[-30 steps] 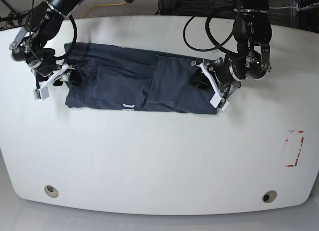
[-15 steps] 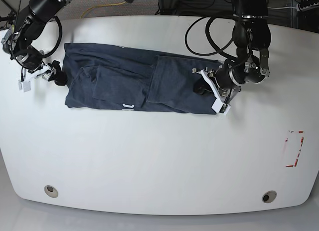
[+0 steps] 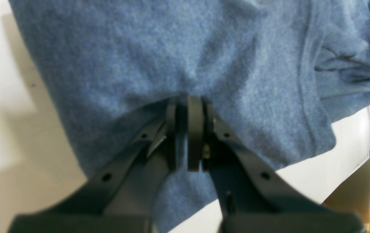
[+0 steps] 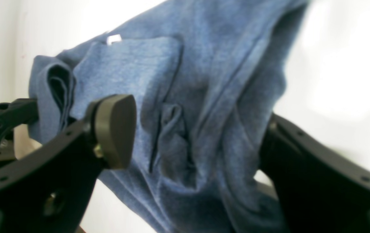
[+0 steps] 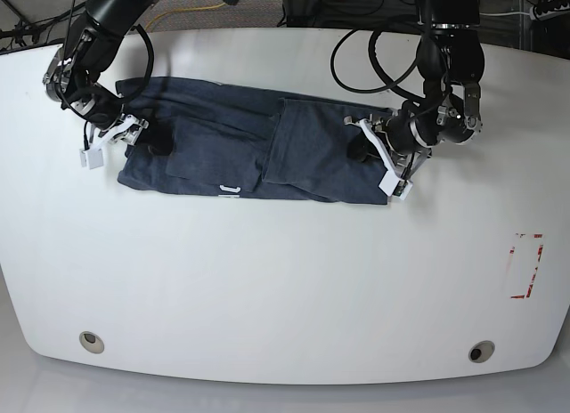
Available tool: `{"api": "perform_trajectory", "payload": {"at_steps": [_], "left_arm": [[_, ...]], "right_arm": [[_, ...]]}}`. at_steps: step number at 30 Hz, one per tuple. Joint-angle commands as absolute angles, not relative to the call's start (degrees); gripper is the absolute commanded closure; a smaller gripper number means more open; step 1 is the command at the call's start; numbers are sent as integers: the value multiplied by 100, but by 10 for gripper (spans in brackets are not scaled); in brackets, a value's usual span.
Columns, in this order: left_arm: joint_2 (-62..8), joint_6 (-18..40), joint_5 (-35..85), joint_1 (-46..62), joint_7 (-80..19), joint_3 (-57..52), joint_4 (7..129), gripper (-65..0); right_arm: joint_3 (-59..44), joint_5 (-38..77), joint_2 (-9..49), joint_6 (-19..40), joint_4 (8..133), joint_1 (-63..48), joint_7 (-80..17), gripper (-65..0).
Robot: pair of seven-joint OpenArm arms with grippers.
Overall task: Fold the T-shirt properly
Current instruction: 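Grasp the strip end with the right gripper and lift it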
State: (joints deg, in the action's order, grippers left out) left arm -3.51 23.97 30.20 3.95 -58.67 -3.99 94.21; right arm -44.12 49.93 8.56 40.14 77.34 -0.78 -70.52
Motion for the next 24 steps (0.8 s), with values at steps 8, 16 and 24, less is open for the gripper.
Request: {"api": "perform_trajectory", "payload": {"at_steps": [8,16,24], "left_arm": [[-338,2404,3090,330,-5771,-409,9358,-22],[-338,2404,3099,330,-5490,-409,8848,-22],[-356,2404,3099,462,-5402,-400,8681,-22]], "right_arm": [[-4409,4884,848,4000,7837,13,-7090,0],[-4312,4910,813,4000,8875,-180,-7134,0],[-3451,4901,593,3978,10554,-532,-7134,0]]}}
